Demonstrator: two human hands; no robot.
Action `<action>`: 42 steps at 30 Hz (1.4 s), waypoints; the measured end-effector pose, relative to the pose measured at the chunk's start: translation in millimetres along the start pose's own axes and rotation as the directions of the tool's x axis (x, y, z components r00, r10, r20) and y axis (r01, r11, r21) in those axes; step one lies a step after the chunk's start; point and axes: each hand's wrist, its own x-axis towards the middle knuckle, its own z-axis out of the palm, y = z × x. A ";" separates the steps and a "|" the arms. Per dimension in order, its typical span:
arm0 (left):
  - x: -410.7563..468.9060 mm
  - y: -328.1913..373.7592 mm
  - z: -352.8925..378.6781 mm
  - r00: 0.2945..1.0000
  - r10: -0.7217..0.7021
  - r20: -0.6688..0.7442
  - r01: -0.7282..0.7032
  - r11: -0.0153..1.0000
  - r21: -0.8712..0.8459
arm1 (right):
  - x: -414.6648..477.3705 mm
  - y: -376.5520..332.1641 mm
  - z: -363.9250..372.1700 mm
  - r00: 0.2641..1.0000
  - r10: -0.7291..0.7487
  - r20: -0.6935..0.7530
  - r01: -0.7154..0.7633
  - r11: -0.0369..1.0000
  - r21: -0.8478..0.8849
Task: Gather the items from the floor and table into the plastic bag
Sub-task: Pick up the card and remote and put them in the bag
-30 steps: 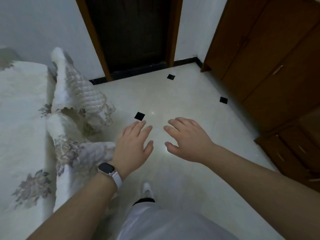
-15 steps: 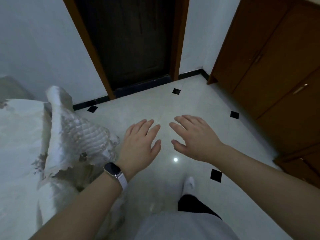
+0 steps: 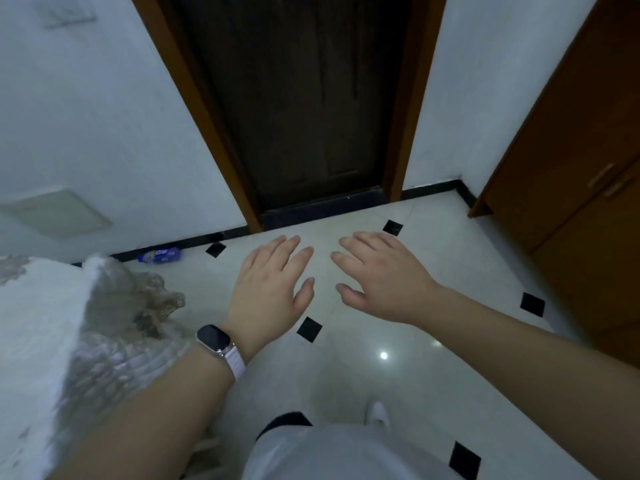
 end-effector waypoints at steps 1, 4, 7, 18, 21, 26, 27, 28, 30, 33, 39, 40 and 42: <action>10.5 -4.3 0.7 1.000 -0.017 -0.005 0.017 1.000 -0.002 | 14.2 9.8 -3.0 1.000 -0.027 0.011 0.027 1.000 -0.007; 27.8 -25.5 4.8 0.998 -0.067 -0.009 0.068 0.997 0.027 | 55.2 24.1 -5.0 0.997 -0.069 0.031 0.069 0.998 -0.005; 47.3 -60.9 11.0 0.991 -0.137 -0.005 0.137 0.990 0.041 | 108.4 26.3 -2.2 0.989 -0.138 0.051 0.138 0.990 0.006; 110.9 -245.1 56.7 0.928 -0.366 -0.071 0.363 0.930 -0.055 | 346.4 -10.7 31.0 0.954 -0.281 0.106 0.280 0.960 0.027; 128.5 -307.4 54.1 0.914 -0.384 -0.130 0.378 0.923 -0.066 | 411.9 -28.3 28.4 0.946 -0.319 0.059 0.319 0.948 0.007; 142.7 -390.8 48.2 0.875 -0.454 -0.169 0.454 0.890 -0.040 | 499.2 -60.6 36.8 0.918 -0.394 0.037 0.394 0.919 0.022; 141.8 -401.7 48.2 0.865 -0.467 -0.181 0.468 0.883 -0.044 | 512.1 -66.4 40.7 0.914 -0.404 0.034 0.404 0.915 0.023; 141.6 -413.0 48.8 0.858 -0.475 -0.196 0.477 0.878 -0.042 | 525.9 -71.7 44.6 0.907 -0.419 0.034 0.418 0.908 0.025; 143.1 -436.8 51.0 0.832 -0.513 -0.211 0.518 0.855 -0.032 | 556.6 -80.4 52.6 0.884 -0.466 0.037 0.465 0.885 0.038; 144.0 -471.1 57.2 0.777 -0.594 -0.208 0.606 0.796 -0.008 | 604.9 -92.1 68.3 0.844 -0.537 0.002 0.535 0.842 0.073; 153.8 -540.0 60.5 0.667 -0.715 -0.210 0.742 0.662 0.103 | 714.7 -113.6 113.7 0.740 -0.654 -0.155 0.672 0.725 0.148; 157.4 -554.2 59.1 0.639 -0.739 -0.213 0.768 0.630 0.120 | 736.5 -119.3 119.4 0.716 -0.676 -0.171 0.698 0.699 0.160; 164.9 -579.5 53.9 0.580 -0.783 -0.224 0.815 0.557 0.161 | 777.2 -131.7 125.4 0.663 -0.725 -0.187 0.748 0.636 0.191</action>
